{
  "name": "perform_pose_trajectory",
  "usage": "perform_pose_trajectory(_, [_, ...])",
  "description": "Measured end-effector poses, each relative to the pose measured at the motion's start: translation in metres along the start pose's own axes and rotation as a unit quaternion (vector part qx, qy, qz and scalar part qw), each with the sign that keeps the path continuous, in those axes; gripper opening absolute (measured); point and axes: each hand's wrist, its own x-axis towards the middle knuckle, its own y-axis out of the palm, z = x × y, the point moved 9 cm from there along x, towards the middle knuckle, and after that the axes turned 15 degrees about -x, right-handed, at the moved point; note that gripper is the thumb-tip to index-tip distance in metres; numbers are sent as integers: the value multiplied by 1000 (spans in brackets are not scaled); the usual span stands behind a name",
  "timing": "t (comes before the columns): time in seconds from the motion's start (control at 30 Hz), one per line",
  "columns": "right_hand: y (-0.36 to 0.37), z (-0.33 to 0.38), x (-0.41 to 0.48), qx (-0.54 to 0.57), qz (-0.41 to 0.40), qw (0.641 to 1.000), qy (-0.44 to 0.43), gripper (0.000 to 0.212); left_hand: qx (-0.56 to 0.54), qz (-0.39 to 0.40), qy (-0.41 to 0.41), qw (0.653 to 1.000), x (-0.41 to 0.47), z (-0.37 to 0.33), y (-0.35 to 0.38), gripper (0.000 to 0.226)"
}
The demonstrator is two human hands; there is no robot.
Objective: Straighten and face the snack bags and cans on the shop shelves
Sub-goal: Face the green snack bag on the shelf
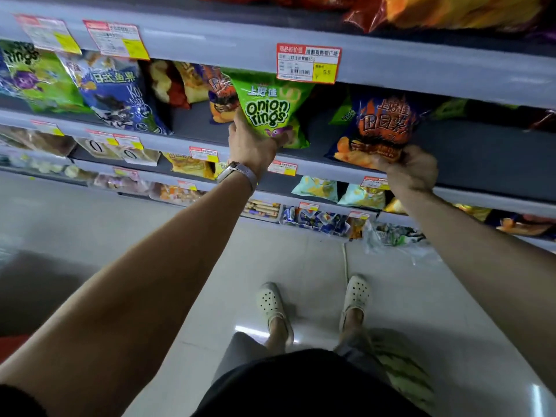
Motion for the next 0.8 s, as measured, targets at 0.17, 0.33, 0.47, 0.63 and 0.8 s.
perform_pose_trajectory(0.17, [0,-10,1,41,-4,999,27,36,-28,-11,38,999,3,-2,-6,77])
perform_pose_trajectory(0.33, [6,-8,-9,71,-20,997,4,31,-50,-27,100,993,-9,-12,-25,75])
perform_pose_trajectory(0.47, [19,10,-22,84,-17,996,-28,29,-57,-45,81,994,-25,5,-58,74])
perform_pose_trajectory(0.63, [48,51,-37,87,2,994,-65,35,-64,-90,45,993,-40,42,-110,71])
perform_pose_trajectory(0.8, [79,93,-51,99,19,991,-85,36,-60,-106,34,992,-44,67,-140,71])
